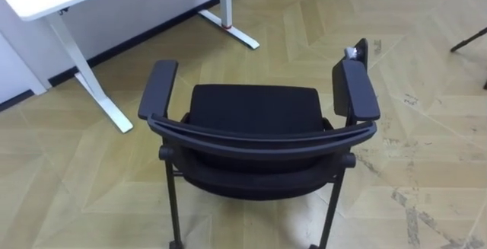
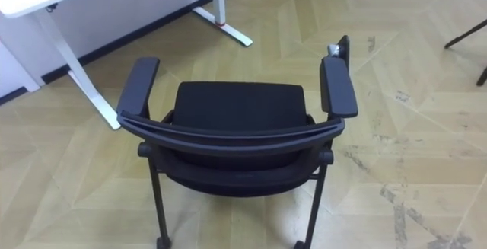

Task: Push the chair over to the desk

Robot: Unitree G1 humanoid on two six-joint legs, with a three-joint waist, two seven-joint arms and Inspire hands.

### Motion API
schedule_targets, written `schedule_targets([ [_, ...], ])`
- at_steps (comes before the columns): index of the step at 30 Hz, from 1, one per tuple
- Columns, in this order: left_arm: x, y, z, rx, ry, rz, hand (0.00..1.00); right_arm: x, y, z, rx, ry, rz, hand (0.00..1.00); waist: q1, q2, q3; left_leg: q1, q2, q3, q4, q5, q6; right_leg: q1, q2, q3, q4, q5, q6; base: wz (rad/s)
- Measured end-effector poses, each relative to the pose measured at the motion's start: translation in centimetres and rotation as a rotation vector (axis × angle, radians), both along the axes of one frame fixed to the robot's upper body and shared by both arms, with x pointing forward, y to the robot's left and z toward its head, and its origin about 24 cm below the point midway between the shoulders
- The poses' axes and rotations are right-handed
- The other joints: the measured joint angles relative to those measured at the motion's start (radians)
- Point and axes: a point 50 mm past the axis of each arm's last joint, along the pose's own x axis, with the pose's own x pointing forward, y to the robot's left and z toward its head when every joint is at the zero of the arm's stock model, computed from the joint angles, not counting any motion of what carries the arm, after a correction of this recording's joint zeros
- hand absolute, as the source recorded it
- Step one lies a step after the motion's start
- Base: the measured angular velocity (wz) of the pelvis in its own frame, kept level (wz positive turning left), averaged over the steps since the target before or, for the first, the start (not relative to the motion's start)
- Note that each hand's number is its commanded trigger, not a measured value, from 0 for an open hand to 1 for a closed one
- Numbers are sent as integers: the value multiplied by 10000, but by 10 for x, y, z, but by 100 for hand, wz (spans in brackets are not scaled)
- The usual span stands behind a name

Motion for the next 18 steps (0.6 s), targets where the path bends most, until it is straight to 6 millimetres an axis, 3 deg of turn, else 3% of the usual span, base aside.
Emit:
schedule_targets([
  [3, 25, 23, 19, 1302, -619, -183, 0, 3, -12, 4, -395, -141, 141, 0, 24, 219, -17, 42, 5, 8, -39, 1, 0, -2, 18, 62, 4, 0, -1, -2],
  [7, 78, 55, 71, 4162, -1698, -1994, 0, 7, -18, 6, -645, -117, 615, 0, 206, 383, -20, 75, 14, 34, -71, 1, 0, -15, 39, 231, 11, 2, -3, -3],
  [10, 113, 64, 114, 6199, -2625, -3197, 0, 8, -18, 6, -602, -131, 632, 0, 211, 471, -40, 2, 6, 14, -73, 1, 0, -65, 40, 290, 11, 4, -3, 0],
  [14, 152, 53, 176, 9324, -3530, -5252, 0, 4, -22, 7, -637, 10, 720, 0, 170, 628, -5, -20, -6, -117, -59, 2, 0, -22, 39, 299, 7, 5, -3, 9],
  [18, 168, 29, 220, 11293, -4626, -6258, 0, 1, -28, 9, -676, 73, 839, 0, -84, 798, 30, 9, -24, -140, -61, 3, 1, -28, 29, 308, -23, 4, -3, 2],
])
